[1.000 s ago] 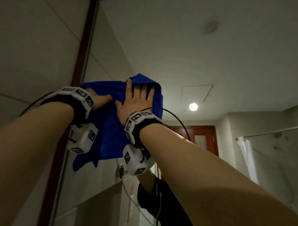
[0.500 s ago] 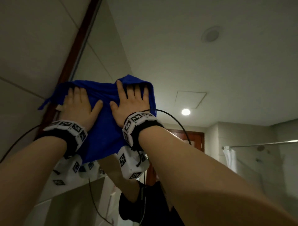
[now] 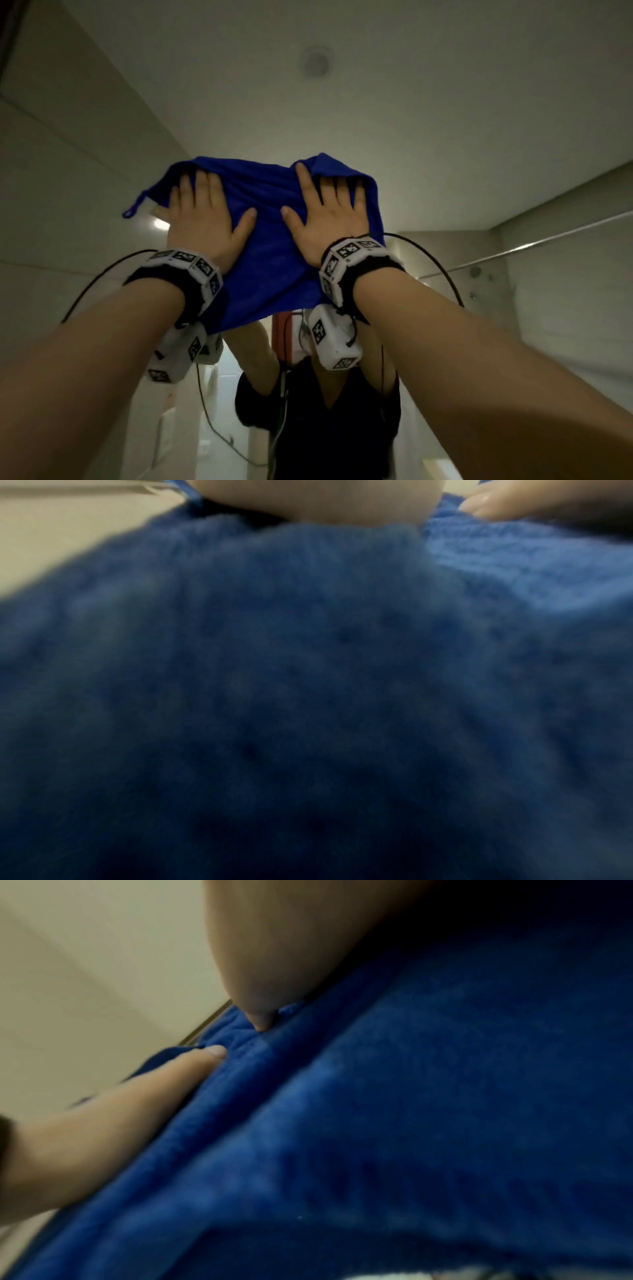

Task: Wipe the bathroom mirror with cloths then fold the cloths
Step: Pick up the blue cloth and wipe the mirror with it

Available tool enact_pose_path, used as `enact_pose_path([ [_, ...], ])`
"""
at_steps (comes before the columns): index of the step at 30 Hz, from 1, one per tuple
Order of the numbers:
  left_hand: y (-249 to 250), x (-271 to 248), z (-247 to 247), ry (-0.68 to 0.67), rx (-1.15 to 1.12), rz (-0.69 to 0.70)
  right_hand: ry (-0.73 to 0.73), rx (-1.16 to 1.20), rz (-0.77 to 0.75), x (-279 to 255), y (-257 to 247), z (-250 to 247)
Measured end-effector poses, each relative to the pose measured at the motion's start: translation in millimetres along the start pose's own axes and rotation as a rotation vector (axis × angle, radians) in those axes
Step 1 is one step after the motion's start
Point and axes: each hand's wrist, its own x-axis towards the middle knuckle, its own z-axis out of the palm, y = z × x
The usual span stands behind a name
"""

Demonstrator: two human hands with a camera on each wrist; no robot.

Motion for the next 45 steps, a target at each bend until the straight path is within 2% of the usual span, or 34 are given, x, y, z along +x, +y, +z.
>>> enact_pose_path([
  [6,150,10,-2,0.020,-0.021,0.121,0.071,-0.035,0.152,-18,142,-34],
  [16,357,-8,-6,0.020,-0.060,0.276,0.190,-0.092,0.320,-87,334,-72],
  [21,442,-40,-6,-0.022,-0.118,0.328,0.173,-0.131,0.400,-134,414,-87],
  [25,486,-67,-6,-0.065,-0.164,0.380,0.173,-0.132,0.467,-169,453,-92],
  [31,505,-91,3,-0.115,-0.212,0.449,0.170,-0.139,0.522,-207,472,-92],
  [37,483,-101,11,-0.096,-0.260,0.549,0.177,-0.155,0.590,-213,443,-81],
  [40,458,-98,13,-0.076,-0.282,0.594,0.156,-0.136,0.634,-210,415,-73],
  [45,379,-85,11,-0.056,-0.264,0.549,0.131,-0.131,0.611,-192,351,-57],
])
